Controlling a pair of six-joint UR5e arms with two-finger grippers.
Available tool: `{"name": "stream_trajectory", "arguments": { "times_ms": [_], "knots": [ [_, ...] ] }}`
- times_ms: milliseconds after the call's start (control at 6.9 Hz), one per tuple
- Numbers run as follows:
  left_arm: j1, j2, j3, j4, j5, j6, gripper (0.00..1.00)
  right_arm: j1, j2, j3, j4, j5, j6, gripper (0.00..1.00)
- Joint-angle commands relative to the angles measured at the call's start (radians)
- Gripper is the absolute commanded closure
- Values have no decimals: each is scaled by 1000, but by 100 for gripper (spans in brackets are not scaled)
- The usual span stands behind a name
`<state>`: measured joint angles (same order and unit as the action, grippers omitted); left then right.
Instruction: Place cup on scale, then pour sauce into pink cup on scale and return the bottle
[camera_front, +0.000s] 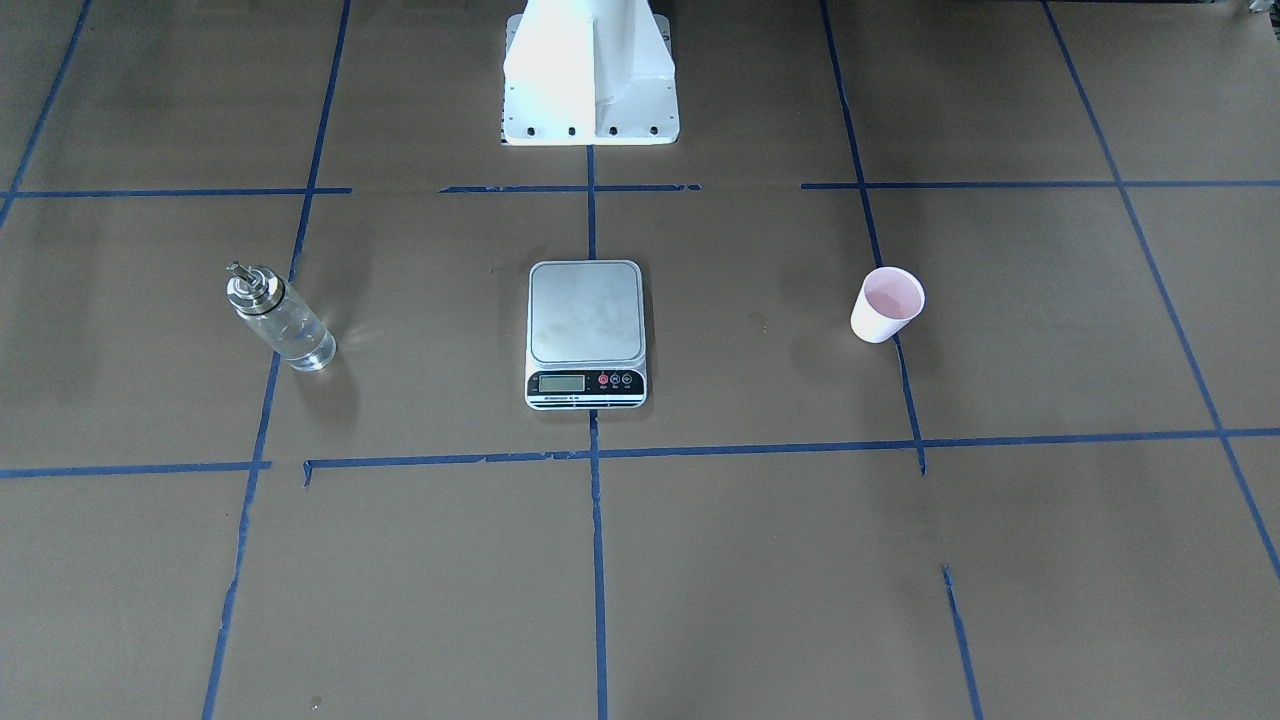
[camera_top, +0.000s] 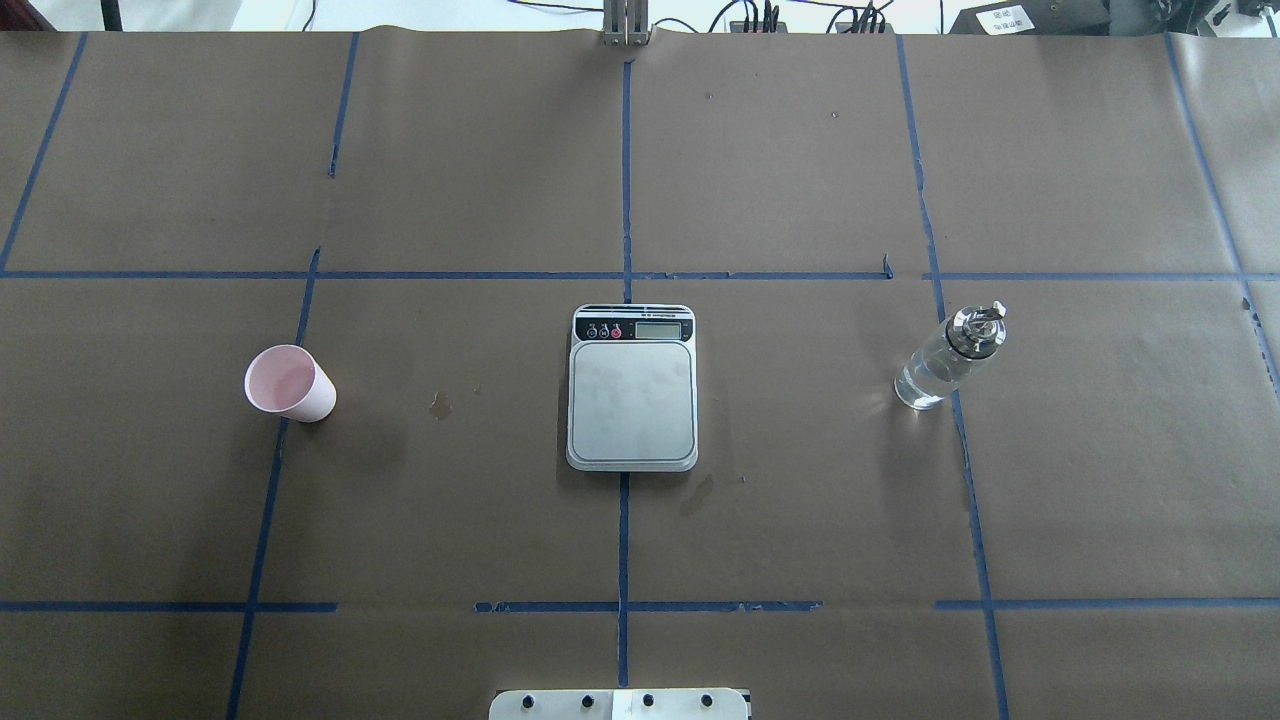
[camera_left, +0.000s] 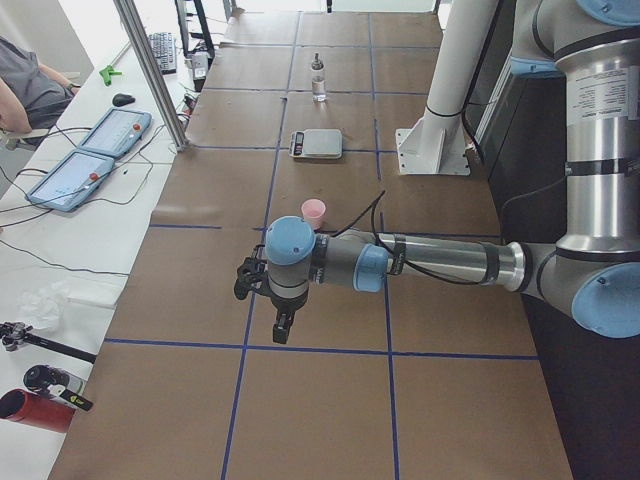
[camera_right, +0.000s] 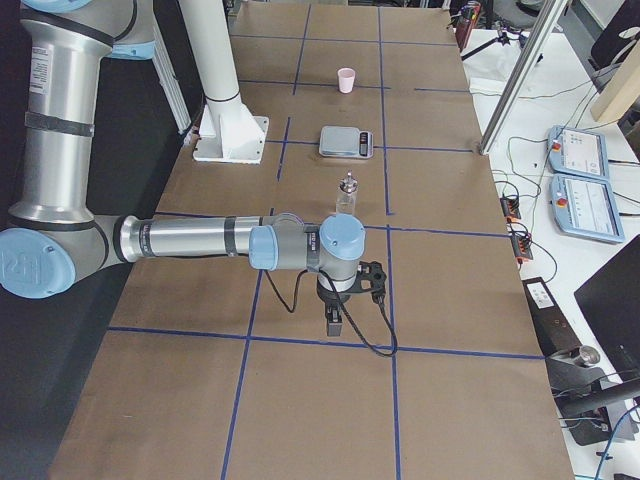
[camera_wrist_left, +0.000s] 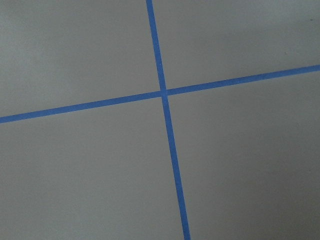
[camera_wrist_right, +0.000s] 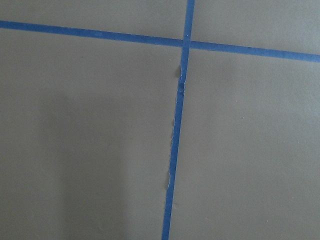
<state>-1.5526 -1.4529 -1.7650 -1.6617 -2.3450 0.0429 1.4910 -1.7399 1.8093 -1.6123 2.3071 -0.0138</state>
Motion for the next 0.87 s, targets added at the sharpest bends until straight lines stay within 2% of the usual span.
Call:
{"name": "stream_trajectory", "arguments": {
  "times_ms": [0, 435, 580, 725],
  "knots": [
    [-1, 0, -8, -16, 1, 9, 0, 0, -1, 2, 0, 3, -2, 0],
    [3, 0, -8, -53, 1, 11, 0, -3, 25, -1, 21, 6, 1, 0],
    [3, 0, -1, -140, 0, 0, 0, -5, 49, -2, 70, 8, 9, 0],
    [3, 0, -1, -235, -2, 2, 0, -8, 77, -11, 166, 2, 11, 0]
  ]
}}
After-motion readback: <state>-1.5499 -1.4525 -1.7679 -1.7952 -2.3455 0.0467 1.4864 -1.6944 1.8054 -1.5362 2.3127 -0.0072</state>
